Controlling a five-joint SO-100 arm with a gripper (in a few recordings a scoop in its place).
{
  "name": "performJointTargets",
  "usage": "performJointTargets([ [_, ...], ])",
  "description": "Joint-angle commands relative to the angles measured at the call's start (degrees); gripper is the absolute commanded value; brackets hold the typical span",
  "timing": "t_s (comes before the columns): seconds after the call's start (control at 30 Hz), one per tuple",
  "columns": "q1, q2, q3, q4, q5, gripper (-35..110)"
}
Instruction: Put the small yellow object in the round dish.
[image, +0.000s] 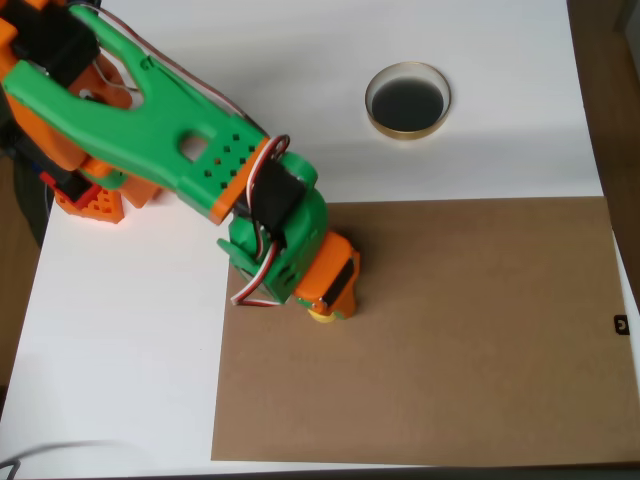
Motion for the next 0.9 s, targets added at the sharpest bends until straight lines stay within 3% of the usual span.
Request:
performJointTargets([
  [0.0,-1.93,4.83,-5.01,2.72,-2.72,0],
  [0.3,-9.84,11.95,-11.25,12.74,-6.68,0],
  [0.57,-26.72,10.11,-21.71,20.30,-7.38,0],
  [0.87,-36.74,5.89,-17.31,15.38,-7.73,0],
])
